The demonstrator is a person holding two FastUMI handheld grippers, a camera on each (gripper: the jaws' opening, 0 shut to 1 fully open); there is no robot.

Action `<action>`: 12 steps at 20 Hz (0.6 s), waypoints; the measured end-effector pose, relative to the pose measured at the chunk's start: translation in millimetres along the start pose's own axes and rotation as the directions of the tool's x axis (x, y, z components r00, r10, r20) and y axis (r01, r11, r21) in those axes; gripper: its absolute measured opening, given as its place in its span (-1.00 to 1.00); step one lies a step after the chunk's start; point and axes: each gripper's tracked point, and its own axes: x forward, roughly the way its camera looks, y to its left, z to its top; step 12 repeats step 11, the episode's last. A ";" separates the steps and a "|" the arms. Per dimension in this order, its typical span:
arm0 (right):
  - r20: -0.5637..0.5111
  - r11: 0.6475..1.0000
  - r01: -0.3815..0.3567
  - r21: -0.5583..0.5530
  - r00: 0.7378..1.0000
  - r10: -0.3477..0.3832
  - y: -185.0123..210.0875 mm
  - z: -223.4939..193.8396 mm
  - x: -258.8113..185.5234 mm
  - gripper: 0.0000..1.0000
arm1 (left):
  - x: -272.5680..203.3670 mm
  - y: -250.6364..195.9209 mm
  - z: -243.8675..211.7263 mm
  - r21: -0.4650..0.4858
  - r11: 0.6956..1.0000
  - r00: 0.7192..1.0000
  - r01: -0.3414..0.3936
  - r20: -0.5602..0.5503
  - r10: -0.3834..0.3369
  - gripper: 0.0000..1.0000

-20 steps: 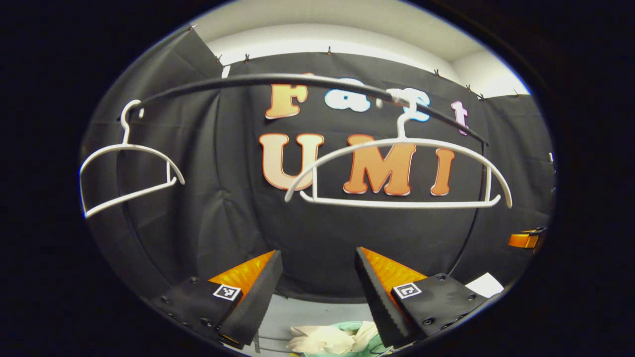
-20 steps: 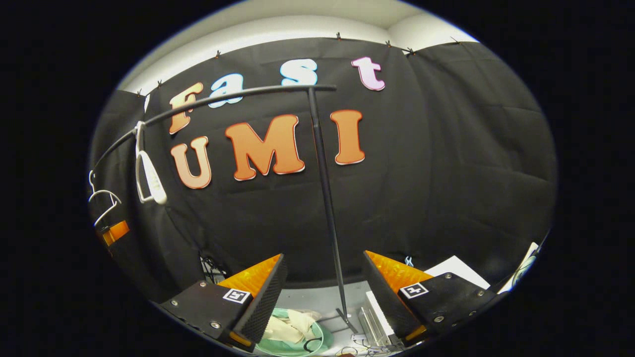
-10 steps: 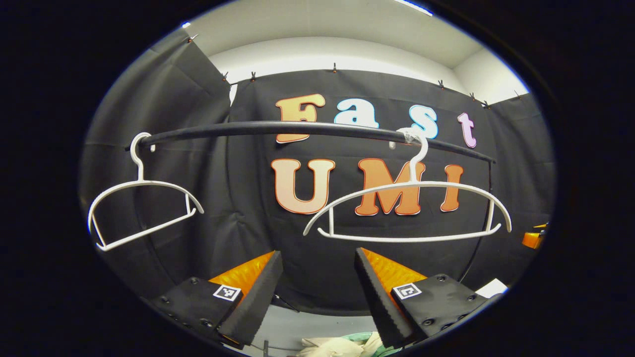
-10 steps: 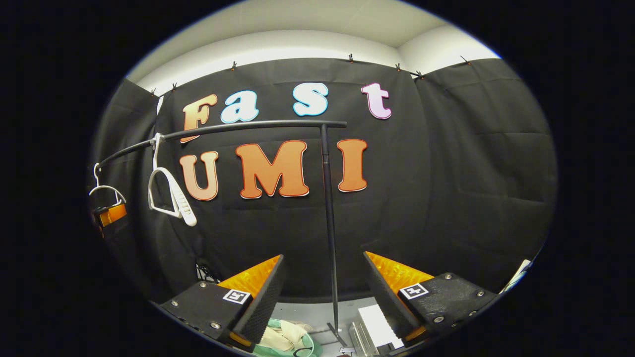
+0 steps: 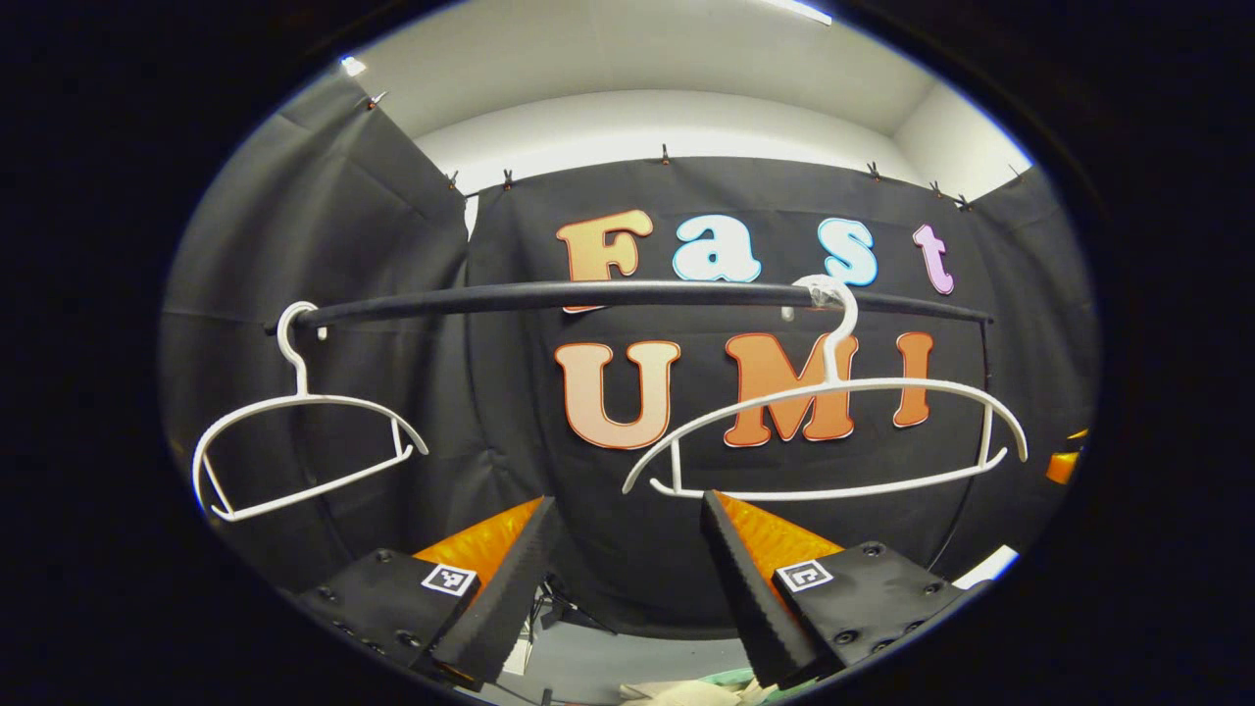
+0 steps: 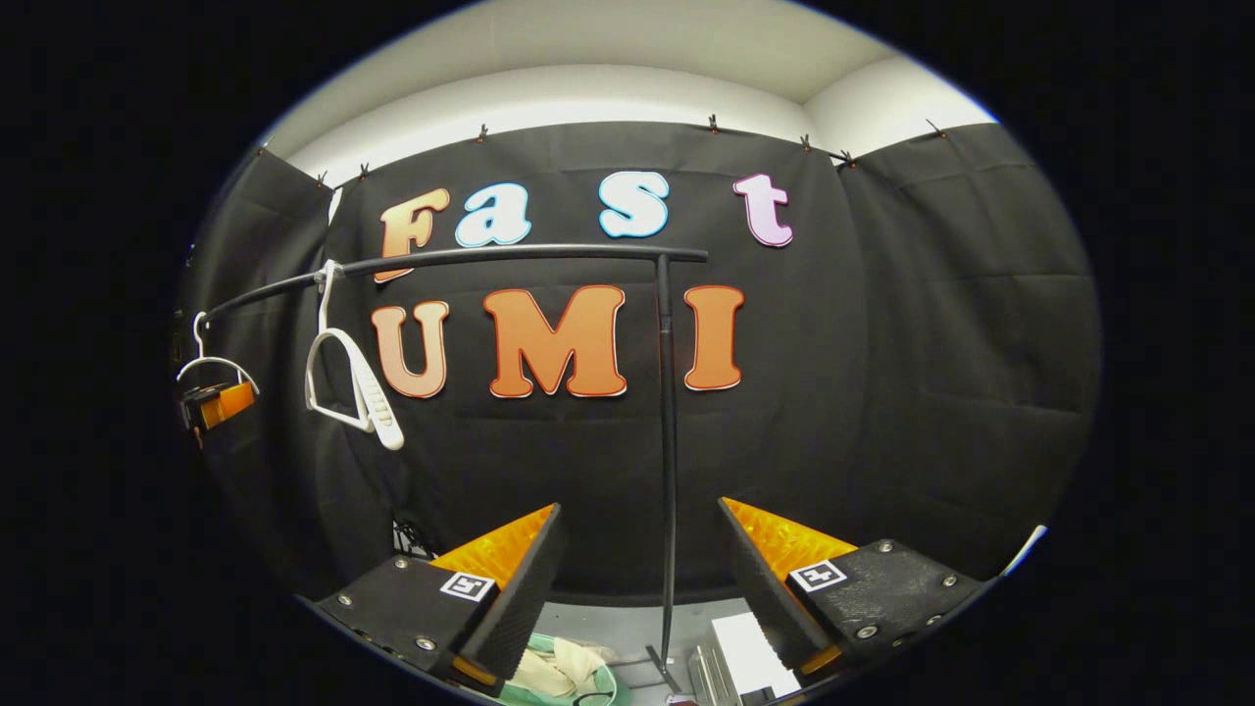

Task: Grasp the clothes on the hanger with both hands and then place them into the laundry hamper below.

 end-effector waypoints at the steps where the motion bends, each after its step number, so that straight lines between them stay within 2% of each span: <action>1: 0.002 1.000 -0.004 -0.002 1.000 0.004 0.5 1.6 1.1 0.87 | -0.1 0.8 0.4 -0.009 1.000 1.000 -0.001 -0.001 0.001 0.92; 9: 0.025 0.999 -0.035 0.013 0.999 0.035 4.9 9.5 4.9 0.87 | -3.1 16.0 -2.8 -0.063 0.997 0.999 -0.041 -0.002 0.041 0.93; 10: 0.026 0.999 -0.034 0.012 0.999 0.034 3.5 9.4 5.0 1.00 | -3.5 16.7 -3.6 -0.068 0.997 0.999 -0.045 -0.004 0.045 0.91; 12: 0.025 0.999 -0.033 0.011 0.999 0.033 3.1 8.7 4.9 1.00 | -4.3 19.4 -4.6 -0.072 0.996 0.999 -0.053 -0.007 0.053 0.89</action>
